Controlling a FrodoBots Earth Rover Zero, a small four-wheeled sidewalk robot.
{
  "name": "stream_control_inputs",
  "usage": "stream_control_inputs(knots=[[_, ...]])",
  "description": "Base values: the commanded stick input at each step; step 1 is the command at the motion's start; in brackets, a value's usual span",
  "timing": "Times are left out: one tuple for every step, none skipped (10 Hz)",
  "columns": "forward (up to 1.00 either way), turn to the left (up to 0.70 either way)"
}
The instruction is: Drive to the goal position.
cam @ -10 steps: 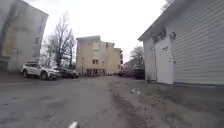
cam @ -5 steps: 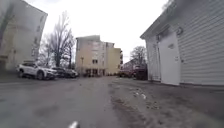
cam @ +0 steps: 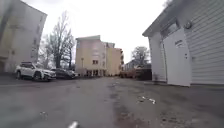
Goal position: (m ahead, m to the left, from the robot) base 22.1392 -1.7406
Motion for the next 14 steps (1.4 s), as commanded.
stream_control_inputs(knots=[[1.00, 0.00], [1.00, 0.00], [1.00, 0.00], [1.00, 0.00], [1.00, 0.00], [1.00, 0.00], [1.00, 0.00], [1.00, 0.00], [1.00, 0.00], [1.00, 0.00], [1.00, 0.00], [1.00, 0.00], [1.00, 0.00], [1.00, 0.00]])
